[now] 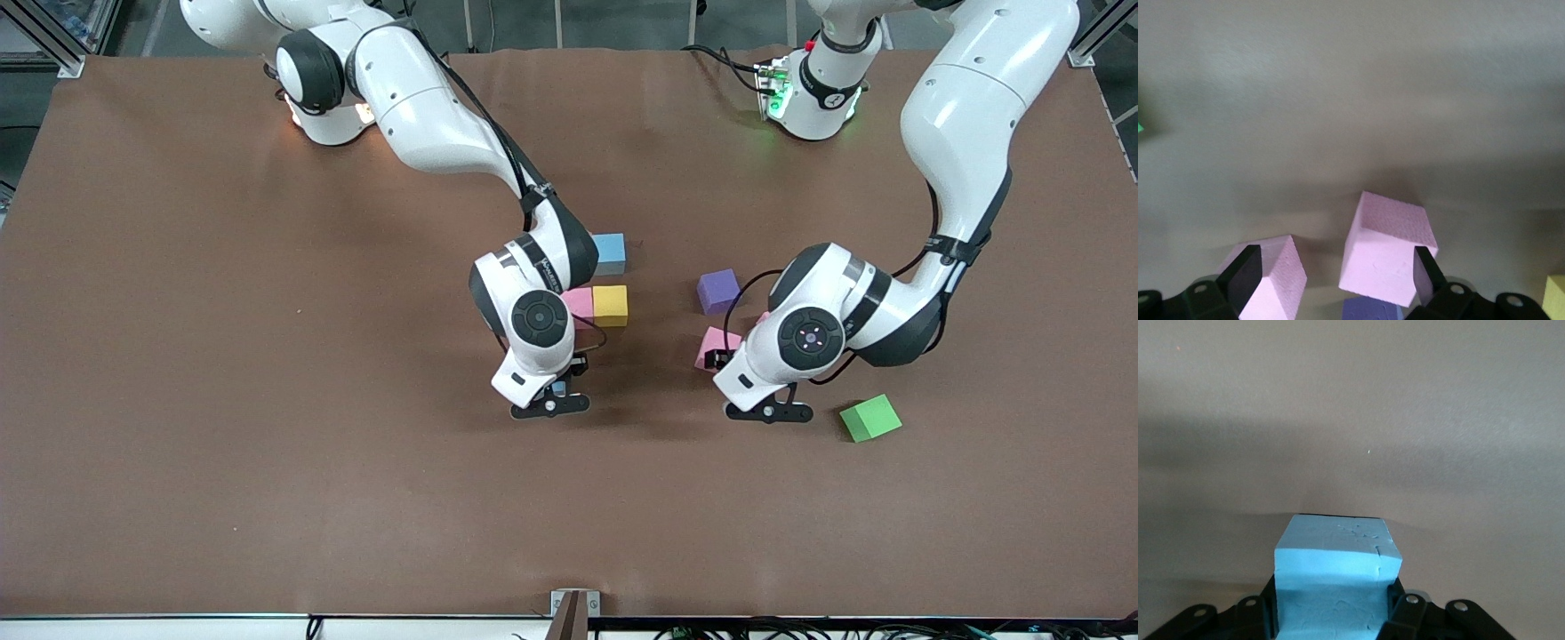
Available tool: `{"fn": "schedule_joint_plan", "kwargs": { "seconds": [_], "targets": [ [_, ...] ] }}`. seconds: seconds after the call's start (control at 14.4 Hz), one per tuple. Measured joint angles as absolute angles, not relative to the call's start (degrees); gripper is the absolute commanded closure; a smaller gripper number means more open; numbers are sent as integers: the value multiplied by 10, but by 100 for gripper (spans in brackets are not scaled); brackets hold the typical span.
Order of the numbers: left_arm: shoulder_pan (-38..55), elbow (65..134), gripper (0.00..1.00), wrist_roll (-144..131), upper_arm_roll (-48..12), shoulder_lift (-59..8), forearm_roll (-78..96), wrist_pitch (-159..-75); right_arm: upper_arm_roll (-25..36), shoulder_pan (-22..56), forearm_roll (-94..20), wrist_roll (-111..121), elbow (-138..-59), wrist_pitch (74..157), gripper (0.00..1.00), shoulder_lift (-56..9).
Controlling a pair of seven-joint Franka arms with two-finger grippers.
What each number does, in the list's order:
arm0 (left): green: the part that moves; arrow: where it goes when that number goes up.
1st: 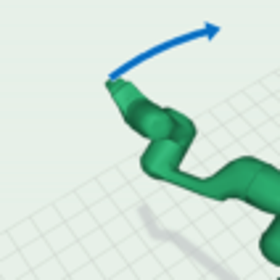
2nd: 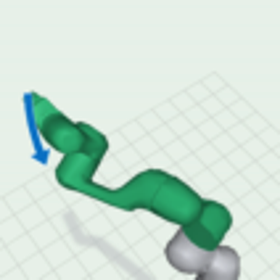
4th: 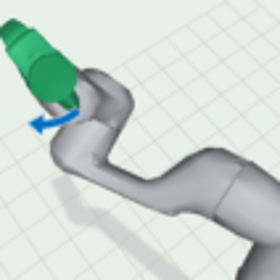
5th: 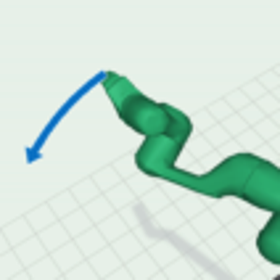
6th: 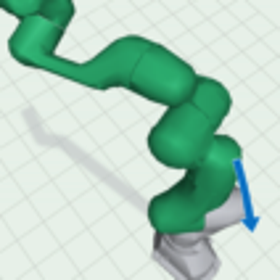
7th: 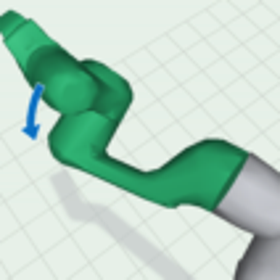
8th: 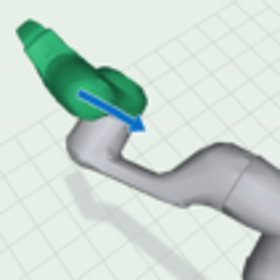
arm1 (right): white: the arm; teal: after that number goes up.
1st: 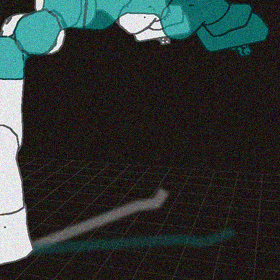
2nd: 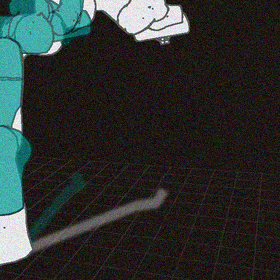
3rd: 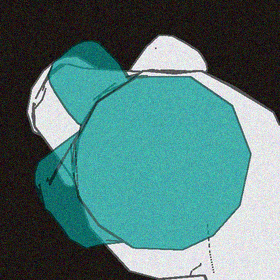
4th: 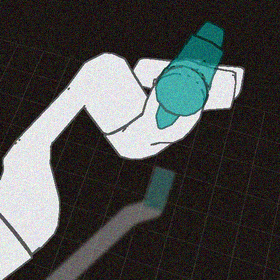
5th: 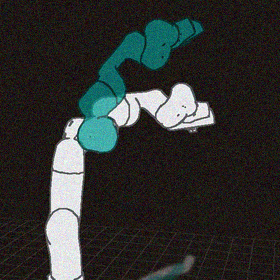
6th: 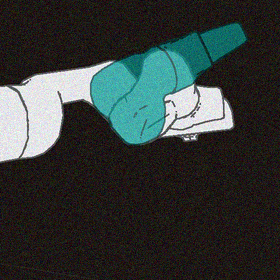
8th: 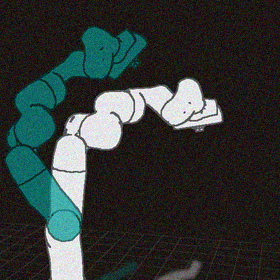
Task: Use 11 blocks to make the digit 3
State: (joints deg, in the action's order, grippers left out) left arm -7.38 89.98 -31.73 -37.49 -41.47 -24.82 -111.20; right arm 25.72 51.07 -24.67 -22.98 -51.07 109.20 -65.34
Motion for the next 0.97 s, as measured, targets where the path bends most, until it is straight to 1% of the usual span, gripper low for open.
{"fn": "schedule_joint_plan", "kwargs": {
  "seconds": [0.49,0.76,0.9,0.97],
  "targets": [
    [-80,971,0,-248,-383,-406,-258,-1188,257,511,-247,-230,-513,1092,100,-653],
    [-75,988,1,-241,-385,-406,-273,-1196,257,511,-247,-230,-513,1092,100,-653],
    [-74,994,4,-239,-385,-407,-283,-1196,258,511,-247,-230,-513,1092,100,-653],
    [-74,996,9,-238,-385,-409,-289,-1196,258,510,-247,-230,-513,1092,100,-653]
  ]
}}
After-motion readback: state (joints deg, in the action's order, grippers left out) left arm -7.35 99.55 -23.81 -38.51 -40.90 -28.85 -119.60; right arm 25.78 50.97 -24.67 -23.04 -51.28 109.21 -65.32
